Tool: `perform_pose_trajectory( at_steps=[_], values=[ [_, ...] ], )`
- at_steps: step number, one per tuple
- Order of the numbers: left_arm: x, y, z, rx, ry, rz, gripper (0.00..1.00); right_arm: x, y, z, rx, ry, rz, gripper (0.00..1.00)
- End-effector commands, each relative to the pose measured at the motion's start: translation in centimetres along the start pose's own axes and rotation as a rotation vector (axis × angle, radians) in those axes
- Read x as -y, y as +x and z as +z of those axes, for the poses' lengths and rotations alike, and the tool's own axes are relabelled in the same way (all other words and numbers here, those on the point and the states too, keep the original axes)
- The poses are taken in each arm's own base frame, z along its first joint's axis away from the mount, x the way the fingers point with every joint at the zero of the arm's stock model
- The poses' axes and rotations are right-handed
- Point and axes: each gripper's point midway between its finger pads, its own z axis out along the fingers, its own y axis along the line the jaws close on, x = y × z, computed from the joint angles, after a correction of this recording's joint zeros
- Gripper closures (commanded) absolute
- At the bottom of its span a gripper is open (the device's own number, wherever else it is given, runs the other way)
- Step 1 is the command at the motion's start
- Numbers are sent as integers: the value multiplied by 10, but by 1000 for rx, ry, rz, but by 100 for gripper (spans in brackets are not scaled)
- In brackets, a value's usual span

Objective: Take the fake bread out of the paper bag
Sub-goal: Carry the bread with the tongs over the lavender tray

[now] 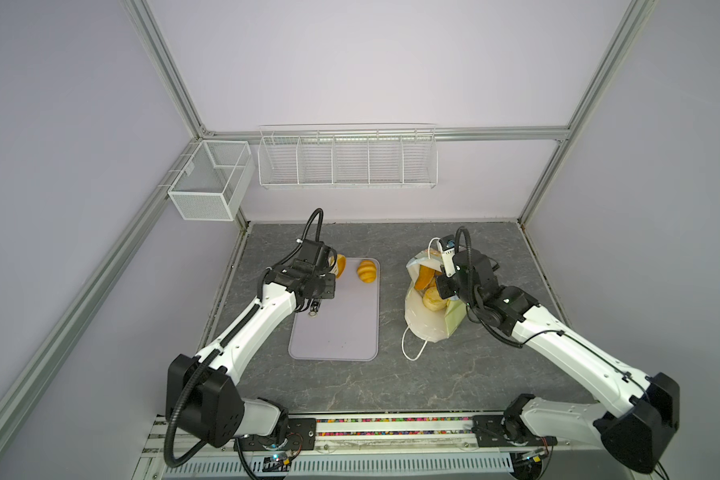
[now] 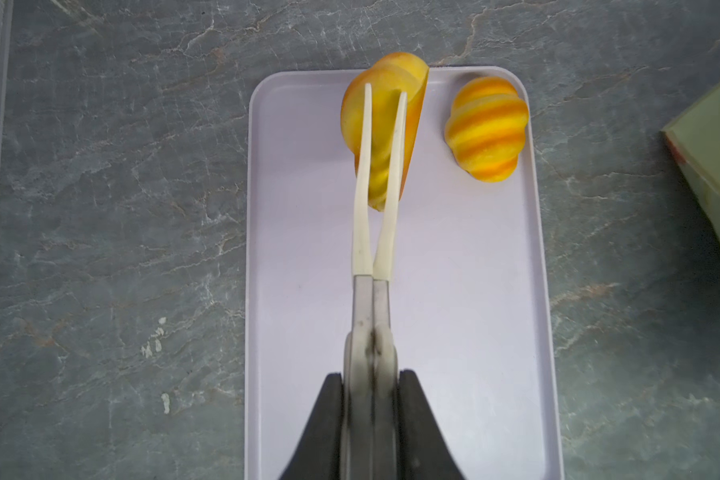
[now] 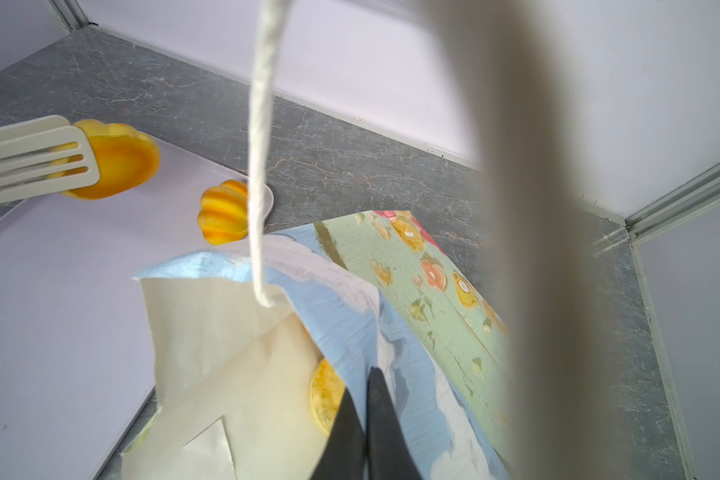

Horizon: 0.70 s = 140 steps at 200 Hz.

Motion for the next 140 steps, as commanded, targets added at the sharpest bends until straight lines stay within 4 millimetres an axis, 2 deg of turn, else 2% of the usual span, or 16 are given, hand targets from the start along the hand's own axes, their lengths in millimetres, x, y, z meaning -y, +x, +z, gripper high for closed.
perform_pose_trajectory(
  at_steps=[1, 43, 64, 128, 140],
  values=[
    [-6, -30, 5, 62, -62, 44, 100, 4, 20, 6, -57, 5, 12, 93],
    [-9, -45, 27, 27, -156, 118, 100, 2, 21, 8, -63, 3, 10, 93],
    [-7, -45, 35, 10, -190, 150, 100, 3, 21, 8, -64, 7, 11, 93],
    [18, -8, 60, -67, -236, 262, 100, 6, 25, 5, -67, 11, 13, 93],
    [23, -1, 64, -84, -240, 280, 97, 7, 26, 4, -67, 12, 14, 93]
  ],
)
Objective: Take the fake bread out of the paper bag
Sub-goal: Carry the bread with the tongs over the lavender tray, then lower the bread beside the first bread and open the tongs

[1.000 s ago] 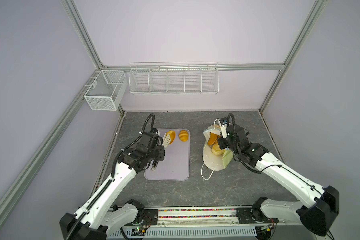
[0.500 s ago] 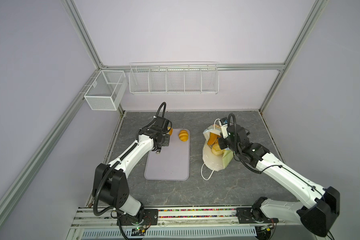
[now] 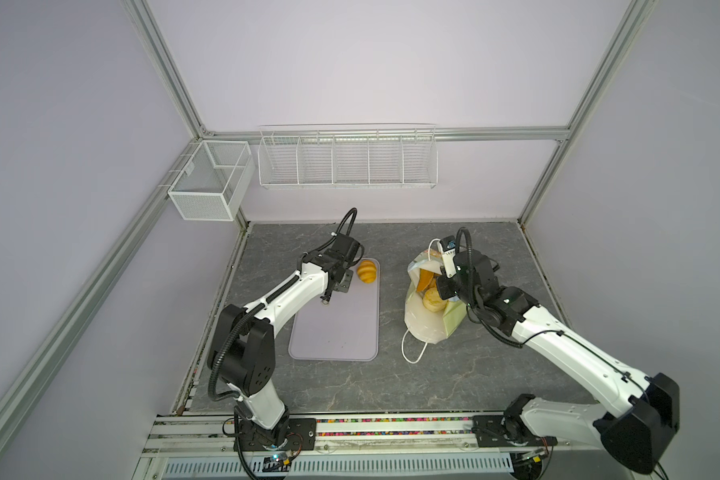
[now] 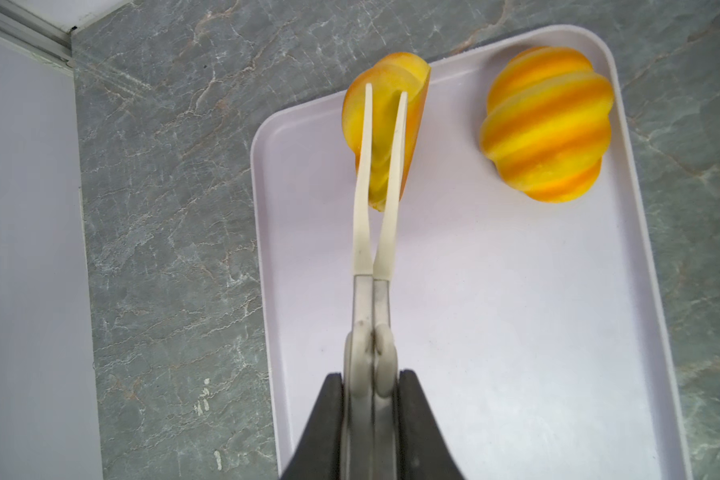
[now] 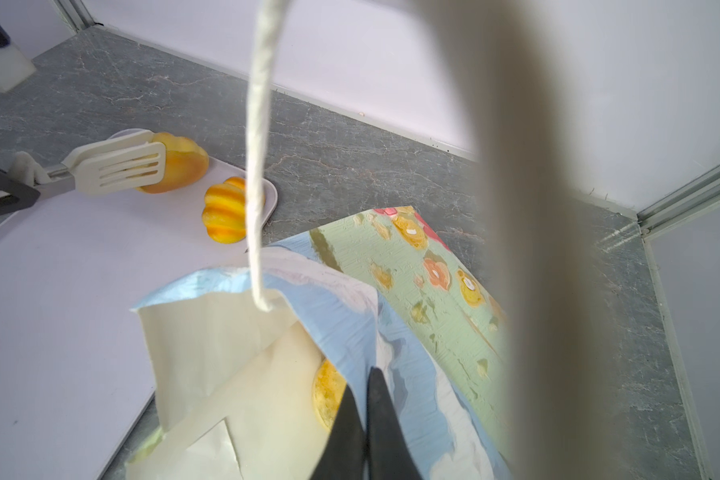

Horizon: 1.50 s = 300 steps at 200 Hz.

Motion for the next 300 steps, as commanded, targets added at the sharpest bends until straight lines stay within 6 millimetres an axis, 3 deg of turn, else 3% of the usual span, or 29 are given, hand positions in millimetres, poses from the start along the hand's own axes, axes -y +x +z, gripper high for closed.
perform_pose_trajectory(
  at_steps=[1, 41, 88, 100, 126, 183, 243, 300],
  values=[
    [5, 11, 10, -28, -51, 50, 97, 8, 20, 2, -54, 25, 5, 93],
    [25, 27, 18, -85, -20, 106, 80, 10, 20, -2, -50, 27, 7, 93],
    [39, 36, 11, -95, 26, 130, 66, 11, 22, -4, -49, 29, 7, 93],
    [40, 37, 9, -92, 35, 131, 67, 11, 21, -5, -47, 29, 7, 93],
    [34, 37, 8, -83, 5, 139, 79, 11, 20, -5, -45, 25, 10, 93],
    [7, 20, -7, -40, -122, 169, 88, 12, 19, -7, -40, 26, 9, 93],
    [-9, 13, -11, -46, -207, 184, 90, 13, 21, -7, -40, 31, 9, 93],
    [-2, 20, 3, -92, -216, 218, 90, 13, 21, -7, -40, 29, 12, 93]
  ],
)
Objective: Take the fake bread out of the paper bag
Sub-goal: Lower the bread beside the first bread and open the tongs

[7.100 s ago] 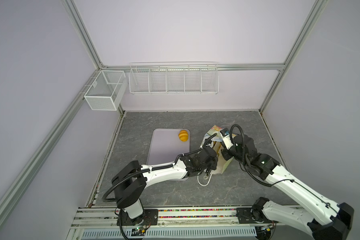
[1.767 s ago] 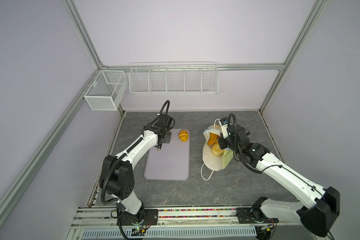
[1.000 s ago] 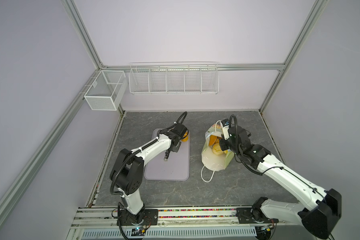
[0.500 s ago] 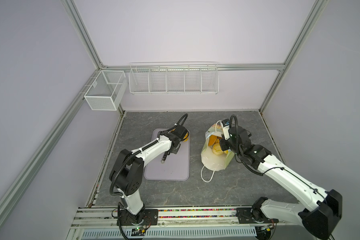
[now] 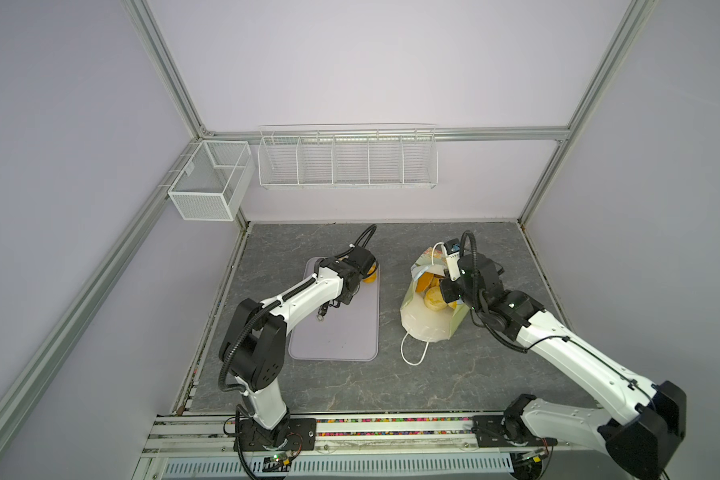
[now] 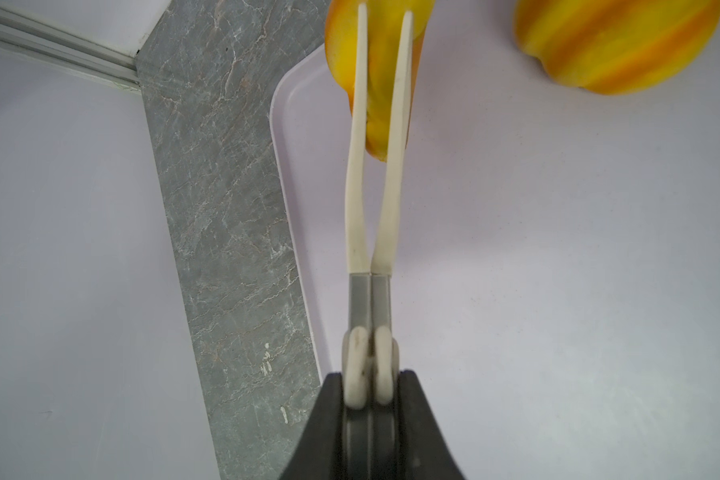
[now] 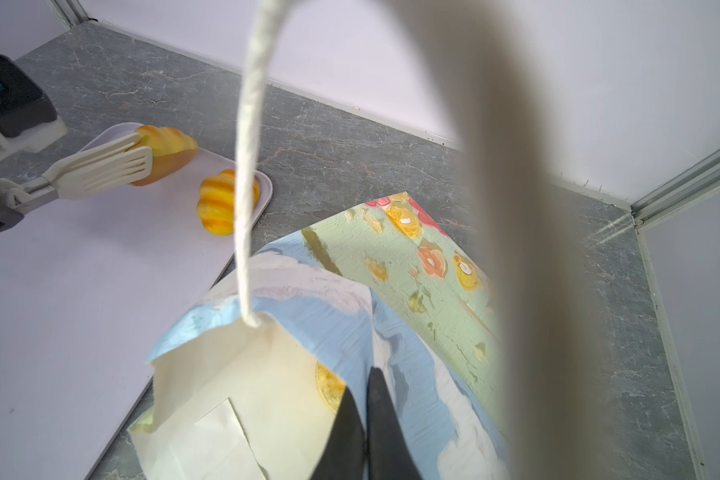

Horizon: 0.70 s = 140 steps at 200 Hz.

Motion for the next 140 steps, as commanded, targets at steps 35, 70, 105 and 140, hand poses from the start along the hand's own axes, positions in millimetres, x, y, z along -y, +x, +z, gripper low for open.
perform_pose_trajectory(
  at_steps=[35, 70, 105, 140],
  values=[
    [18, 2, 9, -49, 13, 72, 83, 8, 16, 1, -43, 25, 6, 93],
    [32, 7, 8, -72, 94, 77, 72, 8, 15, 0, -41, 24, 8, 93],
    [35, 5, -1, -64, 138, 72, 63, 9, 15, -1, -40, 25, 8, 93],
    [37, 5, -8, -72, 182, 73, 58, 10, 15, -3, -40, 28, 11, 93]
  ],
)
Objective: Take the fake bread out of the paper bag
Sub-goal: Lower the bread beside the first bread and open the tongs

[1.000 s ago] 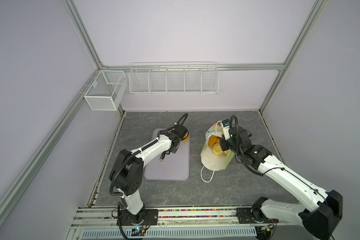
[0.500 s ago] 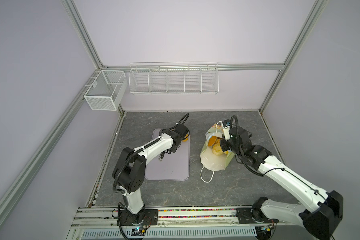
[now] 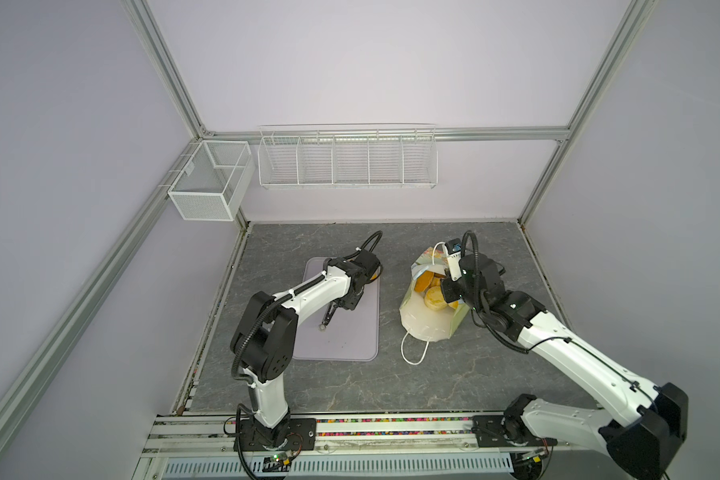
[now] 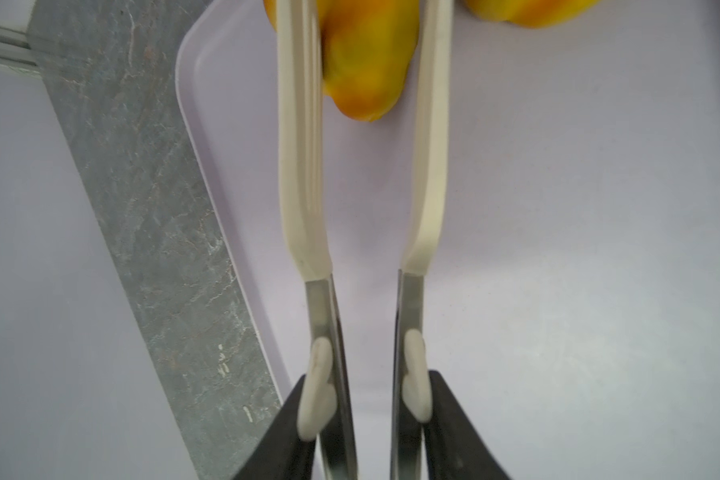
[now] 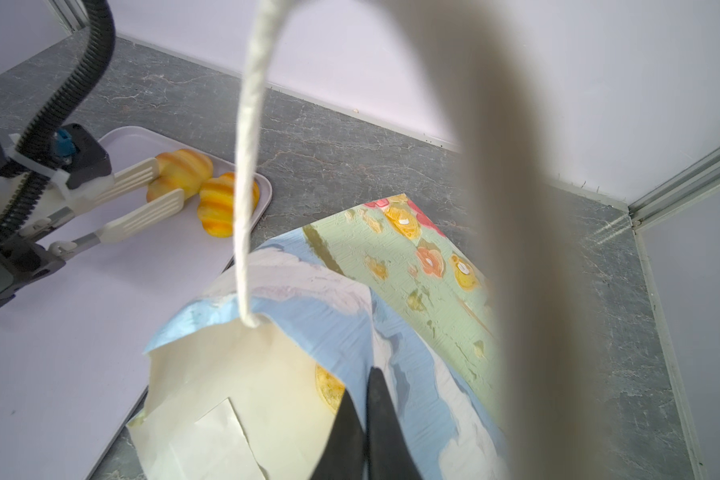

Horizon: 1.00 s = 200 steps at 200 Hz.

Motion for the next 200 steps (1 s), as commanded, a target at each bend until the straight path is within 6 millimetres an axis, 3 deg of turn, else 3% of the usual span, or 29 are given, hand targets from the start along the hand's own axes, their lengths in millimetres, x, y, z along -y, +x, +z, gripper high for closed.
perform_pose_trajectory(
  at_steps=[1, 68, 158, 200],
  values=[
    [2, -6, -18, 16, 57, 12, 58, 8, 16, 0, -47, 27, 6, 93],
    [-1, -1, -31, 13, 78, 10, 56, 10, 16, -3, -44, 29, 8, 93],
    [-14, 1, -65, 64, 134, -35, 59, 9, 15, -4, -42, 21, 12, 93],
    [-17, -7, -84, 122, 226, -96, 66, 8, 14, -4, -40, 18, 11, 93]
  ],
)
